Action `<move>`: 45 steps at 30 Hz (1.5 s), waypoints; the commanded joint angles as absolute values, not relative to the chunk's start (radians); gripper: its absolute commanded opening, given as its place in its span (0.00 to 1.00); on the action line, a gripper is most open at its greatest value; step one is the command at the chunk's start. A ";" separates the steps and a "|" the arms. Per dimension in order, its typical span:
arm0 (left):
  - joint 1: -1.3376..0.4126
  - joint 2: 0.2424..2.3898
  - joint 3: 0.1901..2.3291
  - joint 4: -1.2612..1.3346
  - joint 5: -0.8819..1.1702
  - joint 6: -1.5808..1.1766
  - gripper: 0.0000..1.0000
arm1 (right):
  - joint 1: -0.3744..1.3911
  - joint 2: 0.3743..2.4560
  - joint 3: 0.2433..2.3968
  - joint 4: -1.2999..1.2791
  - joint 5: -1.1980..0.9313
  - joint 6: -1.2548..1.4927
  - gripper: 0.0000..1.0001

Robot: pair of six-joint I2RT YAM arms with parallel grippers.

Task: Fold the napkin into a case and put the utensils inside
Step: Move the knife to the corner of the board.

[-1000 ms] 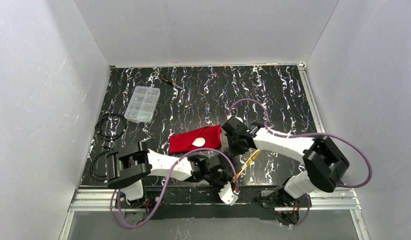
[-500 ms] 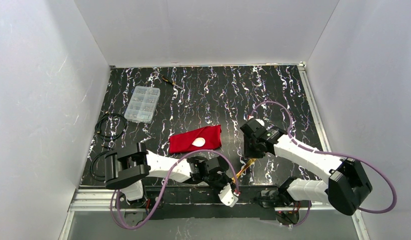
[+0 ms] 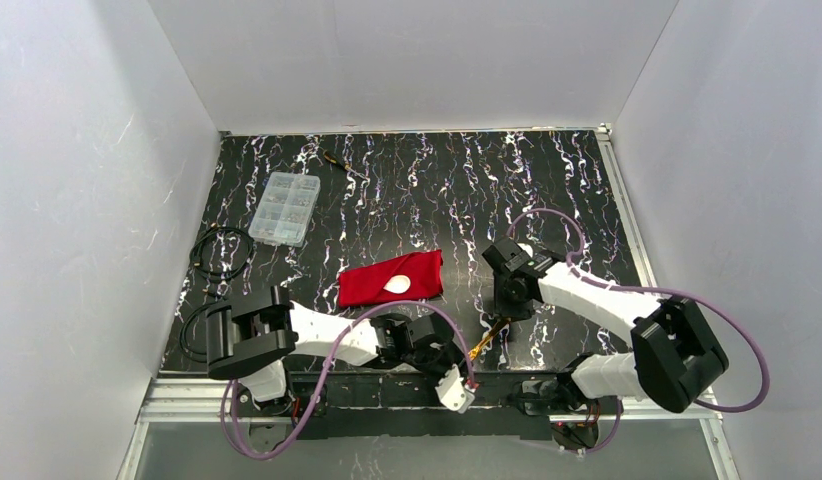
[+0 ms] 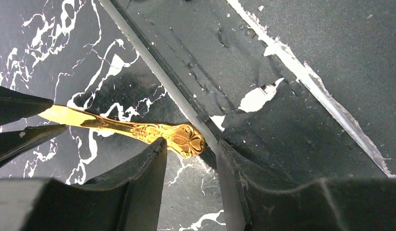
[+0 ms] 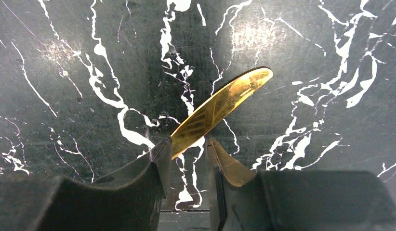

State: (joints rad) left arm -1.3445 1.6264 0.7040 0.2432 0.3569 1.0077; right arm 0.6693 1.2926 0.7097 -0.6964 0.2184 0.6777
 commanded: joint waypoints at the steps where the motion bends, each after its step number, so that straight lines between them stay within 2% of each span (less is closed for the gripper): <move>1: -1.331 1.574 0.651 0.268 0.336 1.017 0.41 | 0.668 1.326 0.692 -0.653 0.203 0.673 0.39; 9: -1.292 1.612 0.607 0.331 0.366 1.109 0.42 | 0.668 1.377 0.661 -0.611 0.176 0.670 0.35; 15: -1.289 1.653 0.621 0.376 0.405 1.140 0.42 | 0.670 1.385 0.632 -0.578 0.125 0.680 0.25; 20: -1.289 1.688 0.641 0.395 0.444 1.222 0.42 | 0.685 1.365 0.597 -0.560 0.099 0.705 0.21; 45: -1.330 1.811 0.811 0.499 0.410 1.304 0.43 | 0.693 1.333 0.550 -0.543 0.077 0.720 0.19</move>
